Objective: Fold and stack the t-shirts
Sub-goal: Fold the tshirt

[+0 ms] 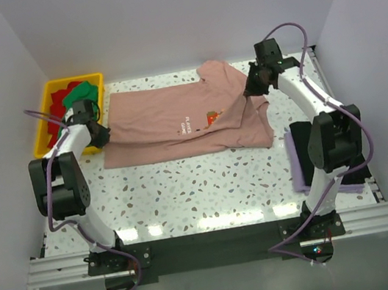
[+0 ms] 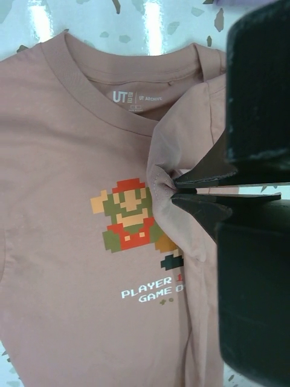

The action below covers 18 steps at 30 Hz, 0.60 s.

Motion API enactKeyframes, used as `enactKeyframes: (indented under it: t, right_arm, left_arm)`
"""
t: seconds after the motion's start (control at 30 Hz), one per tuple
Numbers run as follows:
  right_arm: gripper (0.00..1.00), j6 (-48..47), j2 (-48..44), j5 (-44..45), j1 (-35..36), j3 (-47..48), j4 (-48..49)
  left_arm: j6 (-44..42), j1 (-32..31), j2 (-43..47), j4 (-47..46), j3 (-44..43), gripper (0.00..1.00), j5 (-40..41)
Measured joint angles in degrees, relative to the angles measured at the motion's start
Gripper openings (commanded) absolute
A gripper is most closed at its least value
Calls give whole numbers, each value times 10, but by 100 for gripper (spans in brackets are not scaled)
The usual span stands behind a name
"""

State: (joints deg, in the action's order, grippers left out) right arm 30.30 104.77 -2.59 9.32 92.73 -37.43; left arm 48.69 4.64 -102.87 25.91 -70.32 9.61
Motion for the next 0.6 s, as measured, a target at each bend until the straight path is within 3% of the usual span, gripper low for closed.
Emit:
enactKeyframes:
  t: [0.6]
  right_arm:
    - [0, -14, 84, -31, 0, 101, -3]
  left_arm:
    - [0, 10, -14, 0, -7, 0, -5]
